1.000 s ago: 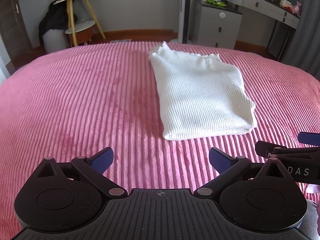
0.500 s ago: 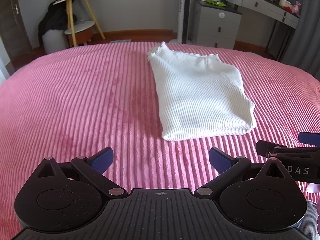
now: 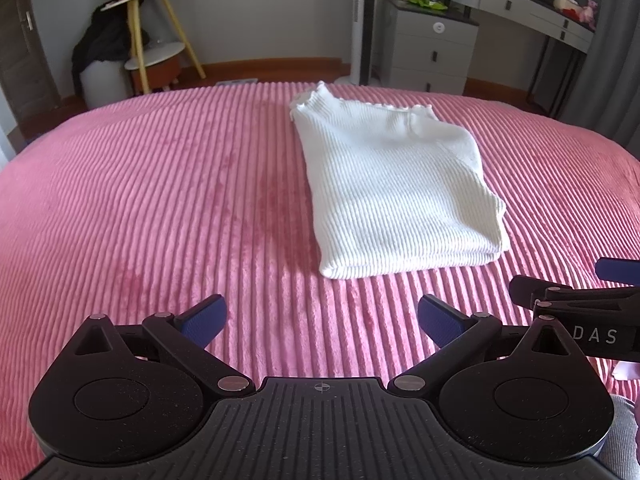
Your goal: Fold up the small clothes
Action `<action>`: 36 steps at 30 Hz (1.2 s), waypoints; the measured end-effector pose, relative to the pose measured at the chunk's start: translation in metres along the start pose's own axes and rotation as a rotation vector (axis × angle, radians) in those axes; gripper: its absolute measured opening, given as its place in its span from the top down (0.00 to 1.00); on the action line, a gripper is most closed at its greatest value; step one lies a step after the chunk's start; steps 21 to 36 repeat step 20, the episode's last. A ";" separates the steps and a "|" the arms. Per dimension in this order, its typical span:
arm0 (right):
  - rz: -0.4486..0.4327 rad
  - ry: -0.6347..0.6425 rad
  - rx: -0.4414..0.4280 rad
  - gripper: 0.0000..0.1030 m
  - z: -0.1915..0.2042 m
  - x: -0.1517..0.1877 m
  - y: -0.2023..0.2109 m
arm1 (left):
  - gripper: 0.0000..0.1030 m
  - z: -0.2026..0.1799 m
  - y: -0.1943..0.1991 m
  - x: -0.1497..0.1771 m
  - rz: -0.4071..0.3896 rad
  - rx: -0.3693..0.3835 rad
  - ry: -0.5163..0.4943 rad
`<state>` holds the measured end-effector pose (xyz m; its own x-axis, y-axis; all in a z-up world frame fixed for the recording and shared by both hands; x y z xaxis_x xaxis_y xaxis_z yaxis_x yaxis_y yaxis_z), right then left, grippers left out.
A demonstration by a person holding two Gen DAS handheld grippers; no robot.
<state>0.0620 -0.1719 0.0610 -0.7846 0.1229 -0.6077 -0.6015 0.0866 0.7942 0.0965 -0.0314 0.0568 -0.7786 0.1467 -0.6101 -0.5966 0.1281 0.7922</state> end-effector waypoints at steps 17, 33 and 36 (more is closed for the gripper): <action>-0.007 0.000 0.003 0.04 0.000 -0.002 0.000 | 0.00 -0.003 0.000 -0.001 -0.003 0.007 -0.013; -0.007 0.000 0.002 0.04 0.000 -0.002 0.000 | 0.00 -0.004 -0.001 0.000 -0.002 0.011 -0.016; -0.007 0.000 0.002 0.04 0.000 -0.002 0.000 | 0.00 -0.004 -0.001 0.000 -0.002 0.011 -0.016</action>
Point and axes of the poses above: each gripper's, at about its wrist camera, not at the fingertips, and y roughly against the way its jaws point, z to its left, x to its underside, the point moved 2 cm from there along -y, roughly the way its jaws point, and after that the axes turned 1 degree about y, right-handed, at the moved point
